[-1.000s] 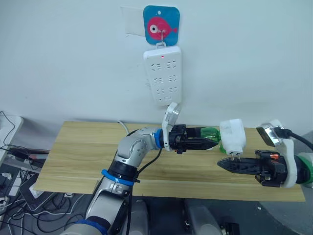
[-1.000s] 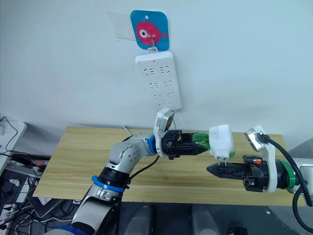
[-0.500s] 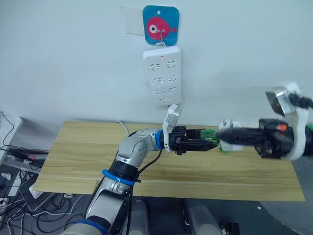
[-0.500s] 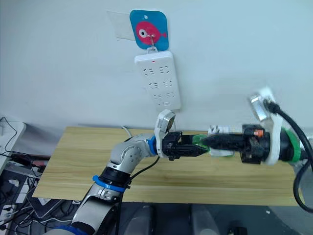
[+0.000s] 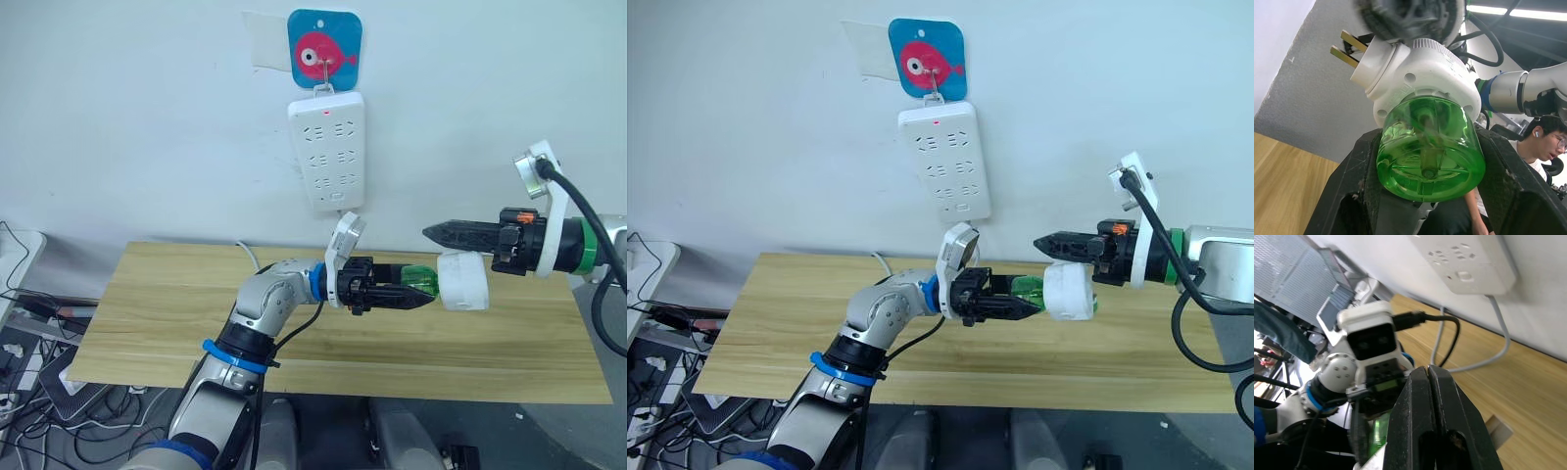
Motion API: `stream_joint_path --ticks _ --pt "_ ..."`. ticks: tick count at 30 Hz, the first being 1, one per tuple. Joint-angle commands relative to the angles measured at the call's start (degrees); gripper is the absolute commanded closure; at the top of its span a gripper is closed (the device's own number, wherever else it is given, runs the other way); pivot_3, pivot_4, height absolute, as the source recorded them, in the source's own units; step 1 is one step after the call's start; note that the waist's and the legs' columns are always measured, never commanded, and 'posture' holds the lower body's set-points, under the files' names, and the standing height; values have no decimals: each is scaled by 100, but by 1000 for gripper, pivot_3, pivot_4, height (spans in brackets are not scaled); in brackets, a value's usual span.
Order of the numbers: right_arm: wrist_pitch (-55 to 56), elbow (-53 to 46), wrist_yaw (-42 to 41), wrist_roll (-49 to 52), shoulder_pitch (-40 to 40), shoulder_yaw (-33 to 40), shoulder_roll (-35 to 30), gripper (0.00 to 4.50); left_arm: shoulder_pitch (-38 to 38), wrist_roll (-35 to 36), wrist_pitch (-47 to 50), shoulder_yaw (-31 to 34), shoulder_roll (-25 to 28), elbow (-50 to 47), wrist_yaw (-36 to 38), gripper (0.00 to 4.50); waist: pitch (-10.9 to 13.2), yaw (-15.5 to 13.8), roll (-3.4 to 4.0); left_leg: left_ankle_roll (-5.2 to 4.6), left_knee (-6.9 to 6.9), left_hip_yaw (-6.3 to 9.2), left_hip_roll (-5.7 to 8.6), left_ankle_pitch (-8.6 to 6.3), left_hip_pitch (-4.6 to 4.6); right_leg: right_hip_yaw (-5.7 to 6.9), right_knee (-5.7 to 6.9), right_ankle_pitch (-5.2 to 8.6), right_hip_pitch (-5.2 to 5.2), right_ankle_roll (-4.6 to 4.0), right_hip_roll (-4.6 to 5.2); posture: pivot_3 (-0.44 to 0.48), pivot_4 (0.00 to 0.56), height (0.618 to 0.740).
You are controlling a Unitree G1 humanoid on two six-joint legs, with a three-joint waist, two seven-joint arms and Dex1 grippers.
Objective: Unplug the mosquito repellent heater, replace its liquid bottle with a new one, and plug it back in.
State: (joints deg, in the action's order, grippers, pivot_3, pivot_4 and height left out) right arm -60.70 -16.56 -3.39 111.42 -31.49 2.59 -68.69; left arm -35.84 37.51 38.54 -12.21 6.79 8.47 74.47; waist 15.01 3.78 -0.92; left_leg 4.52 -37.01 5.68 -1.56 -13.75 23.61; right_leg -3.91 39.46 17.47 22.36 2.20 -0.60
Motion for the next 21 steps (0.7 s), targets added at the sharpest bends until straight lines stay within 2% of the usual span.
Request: stream_joint_path --ticks 1,8,21 --pt "-166 173 -209 -348 219 117 66 4448 -45 224 115 -13 -25 -291 145 2215 0 -4 0 0 0 1 0 0 1 1 -2 0 0 0 0 -126 237 740" --pt "-442 130 -846 -879 810 380 158 4448 -85 290 273 131 -49 -293 11 2215 0 -15 1 0 0 2 0 0 7 3 -2 0 6 0 0 -120 238 740" --pt "-520 -340 -877 -638 1242 580 236 4448 -141 288 265 197 -85 -234 -50 2215 0 -20 0 0 0 2 1 0 8 3 -1 0 6 0 0 -117 243 740"
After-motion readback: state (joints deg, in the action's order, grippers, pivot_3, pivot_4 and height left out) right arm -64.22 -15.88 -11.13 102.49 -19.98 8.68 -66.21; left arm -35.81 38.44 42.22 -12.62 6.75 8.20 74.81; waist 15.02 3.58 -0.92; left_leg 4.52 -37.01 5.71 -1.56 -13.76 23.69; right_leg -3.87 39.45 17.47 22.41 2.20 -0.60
